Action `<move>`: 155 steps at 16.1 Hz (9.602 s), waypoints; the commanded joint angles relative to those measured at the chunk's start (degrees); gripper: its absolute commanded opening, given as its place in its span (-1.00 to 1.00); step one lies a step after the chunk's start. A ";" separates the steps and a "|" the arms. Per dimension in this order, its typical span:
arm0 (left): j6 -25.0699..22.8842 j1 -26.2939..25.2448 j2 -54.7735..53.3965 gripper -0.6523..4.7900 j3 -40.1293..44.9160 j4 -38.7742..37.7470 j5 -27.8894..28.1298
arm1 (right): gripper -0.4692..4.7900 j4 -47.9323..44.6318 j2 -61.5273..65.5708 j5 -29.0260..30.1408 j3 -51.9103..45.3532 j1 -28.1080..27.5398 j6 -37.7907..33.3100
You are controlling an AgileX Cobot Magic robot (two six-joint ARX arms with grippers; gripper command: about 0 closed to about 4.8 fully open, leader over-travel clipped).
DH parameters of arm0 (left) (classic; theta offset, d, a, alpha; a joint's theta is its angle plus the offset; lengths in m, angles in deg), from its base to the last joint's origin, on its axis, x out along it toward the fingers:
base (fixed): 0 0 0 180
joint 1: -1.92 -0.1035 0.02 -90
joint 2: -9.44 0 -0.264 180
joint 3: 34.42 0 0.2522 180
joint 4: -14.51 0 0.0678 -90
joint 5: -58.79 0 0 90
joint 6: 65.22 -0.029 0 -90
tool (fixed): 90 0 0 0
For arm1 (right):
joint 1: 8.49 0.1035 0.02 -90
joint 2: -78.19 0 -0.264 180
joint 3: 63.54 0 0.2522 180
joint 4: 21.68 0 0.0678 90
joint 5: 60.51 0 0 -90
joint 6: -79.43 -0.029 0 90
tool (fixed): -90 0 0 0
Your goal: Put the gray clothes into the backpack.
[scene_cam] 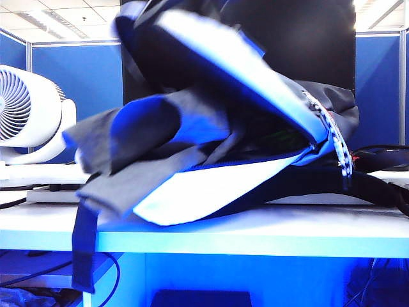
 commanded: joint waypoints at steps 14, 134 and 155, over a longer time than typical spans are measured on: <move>-1.36 -0.85 0.39 1.00 -0.20 1.60 0.09 | 0.05 -0.98 6.43 3.76 0.72 -0.57 0.02; -92.50 8.26 99.86 -0.78 81.46 -80.76 70.60 | -0.83 -23.67 -88.30 -60.08 -84.41 -7.02 -10.95; -92.78 8.46 99.86 -0.78 81.44 -80.61 67.76 | -0.82 -23.69 -88.30 -60.08 -84.41 -7.04 -10.95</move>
